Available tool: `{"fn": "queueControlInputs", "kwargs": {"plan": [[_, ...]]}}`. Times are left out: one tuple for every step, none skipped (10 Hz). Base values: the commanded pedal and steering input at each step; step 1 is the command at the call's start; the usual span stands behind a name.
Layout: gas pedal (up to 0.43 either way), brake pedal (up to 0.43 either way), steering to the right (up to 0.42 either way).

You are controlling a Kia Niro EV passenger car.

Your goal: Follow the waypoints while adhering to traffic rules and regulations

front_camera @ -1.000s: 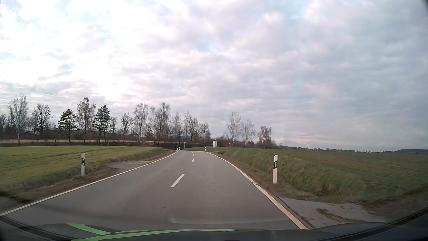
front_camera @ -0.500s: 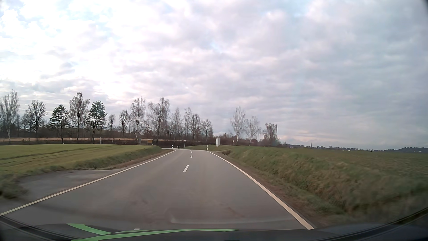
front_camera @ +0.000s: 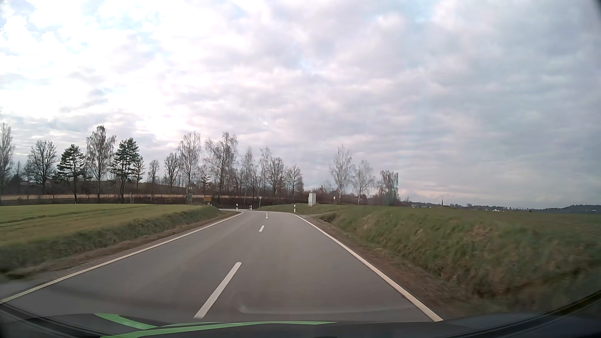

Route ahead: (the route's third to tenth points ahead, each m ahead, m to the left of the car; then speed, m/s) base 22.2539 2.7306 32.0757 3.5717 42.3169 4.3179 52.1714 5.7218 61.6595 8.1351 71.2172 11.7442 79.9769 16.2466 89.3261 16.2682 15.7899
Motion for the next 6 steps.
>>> {"fn": "queueControlInputs", "kwargs": {"plan": [[0.000, 0.110, -0.008], [0.000, 0.110, -0.008], [0.000, 0.122, -0.009], [0.000, 0.122, -0.011], [0.000, 0.134, -0.011], [0.000, 0.140, -0.011]]}}
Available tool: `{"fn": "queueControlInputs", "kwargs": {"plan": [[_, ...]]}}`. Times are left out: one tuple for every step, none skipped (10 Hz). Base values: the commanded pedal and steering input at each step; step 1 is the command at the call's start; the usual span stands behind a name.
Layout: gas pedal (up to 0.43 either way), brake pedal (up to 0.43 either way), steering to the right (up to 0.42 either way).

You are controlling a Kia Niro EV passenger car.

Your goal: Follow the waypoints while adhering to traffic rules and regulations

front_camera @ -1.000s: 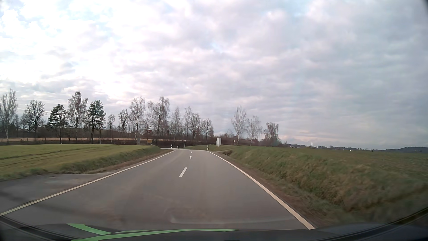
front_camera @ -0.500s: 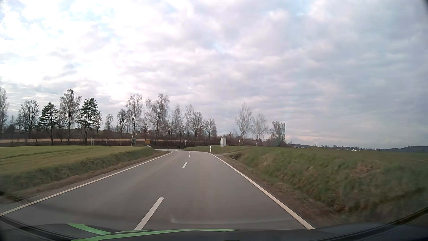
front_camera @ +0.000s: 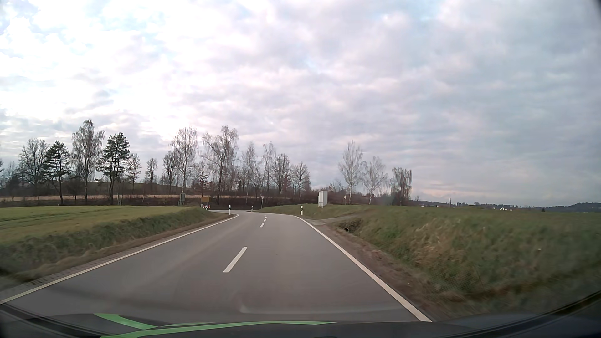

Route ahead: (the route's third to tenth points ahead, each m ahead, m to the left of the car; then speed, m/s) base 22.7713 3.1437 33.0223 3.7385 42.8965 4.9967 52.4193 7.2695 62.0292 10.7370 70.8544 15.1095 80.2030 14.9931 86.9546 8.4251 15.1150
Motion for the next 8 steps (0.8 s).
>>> {"fn": "queueControlInputs", "kwargs": {"plan": [[0.000, 0.140, -0.012], [0.000, 0.140, -0.012], [0.000, 0.146, -0.012], [0.000, 0.146, -0.012], [0.000, 0.152, -0.012], [0.000, 0.152, -0.012], [0.000, 0.152, -0.012], [0.000, 0.159, -0.012]]}}
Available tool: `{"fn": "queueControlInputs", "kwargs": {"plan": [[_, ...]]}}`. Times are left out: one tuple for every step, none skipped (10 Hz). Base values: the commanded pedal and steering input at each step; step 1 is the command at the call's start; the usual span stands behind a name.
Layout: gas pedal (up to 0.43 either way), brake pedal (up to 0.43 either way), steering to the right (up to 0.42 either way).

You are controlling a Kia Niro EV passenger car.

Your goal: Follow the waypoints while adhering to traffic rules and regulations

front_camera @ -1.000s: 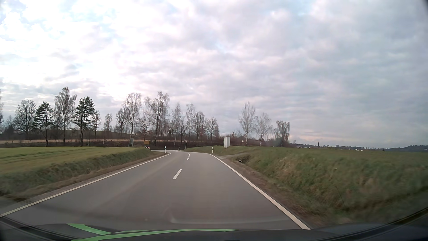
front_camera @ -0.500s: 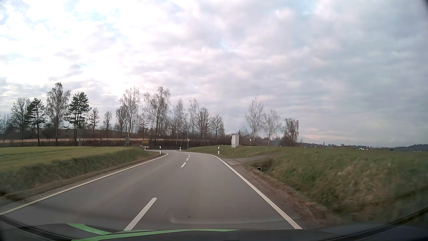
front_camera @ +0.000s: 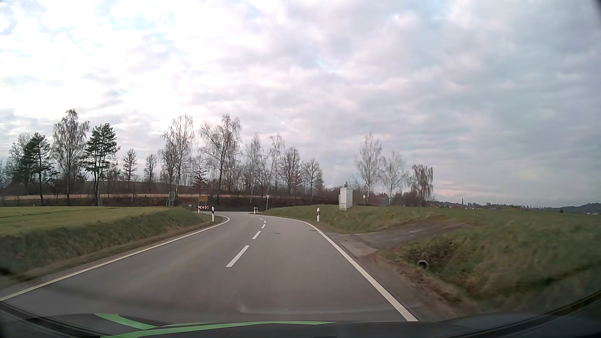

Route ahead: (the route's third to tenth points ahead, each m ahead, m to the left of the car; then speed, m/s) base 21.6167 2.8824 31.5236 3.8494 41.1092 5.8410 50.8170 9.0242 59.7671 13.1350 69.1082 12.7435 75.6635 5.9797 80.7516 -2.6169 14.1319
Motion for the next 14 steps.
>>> {"fn": "queueControlInputs", "kwargs": {"plan": [[0.000, 0.165, -0.012], [0.000, 0.165, -0.012], [0.000, 0.171, -0.012], [0.000, 0.177, -0.013], [0.000, 0.177, -0.013], [0.000, 0.183, -0.014], [0.000, 0.183, -0.015], [0.000, 0.183, -0.016], [0.000, 0.183, -0.018], [0.000, 0.183, -0.019], [0.000, 0.183, -0.019], [0.000, 0.177, -0.019], [0.000, 0.177, -0.020], [0.000, 0.177, -0.021]]}}
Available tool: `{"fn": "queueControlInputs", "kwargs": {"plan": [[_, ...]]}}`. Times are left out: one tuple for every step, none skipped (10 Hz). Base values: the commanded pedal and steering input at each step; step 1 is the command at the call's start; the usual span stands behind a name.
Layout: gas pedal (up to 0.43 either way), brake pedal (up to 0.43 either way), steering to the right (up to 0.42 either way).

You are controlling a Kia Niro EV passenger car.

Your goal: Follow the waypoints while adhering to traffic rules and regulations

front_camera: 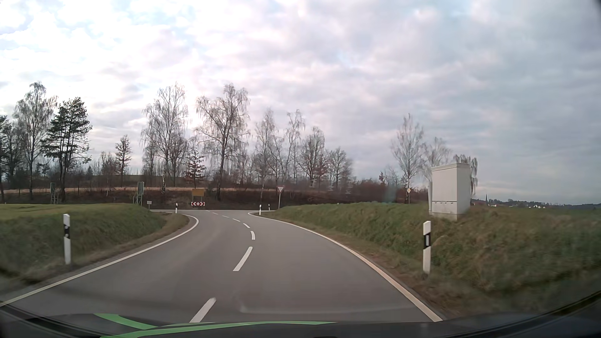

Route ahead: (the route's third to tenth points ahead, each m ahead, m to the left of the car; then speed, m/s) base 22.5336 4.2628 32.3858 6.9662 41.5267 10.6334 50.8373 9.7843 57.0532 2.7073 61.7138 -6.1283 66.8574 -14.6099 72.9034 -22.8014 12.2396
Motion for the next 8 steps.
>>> {"fn": "queueControlInputs", "kwargs": {"plan": [[0.000, 0.177, -0.024], [0.000, 0.177, -0.028], [0.000, 0.177, -0.035], [0.000, 0.177, -0.041], [0.000, 0.177, -0.042], [0.000, 0.177, -0.042], [0.000, 0.177, -0.042], [0.000, 0.177, -0.043]]}}
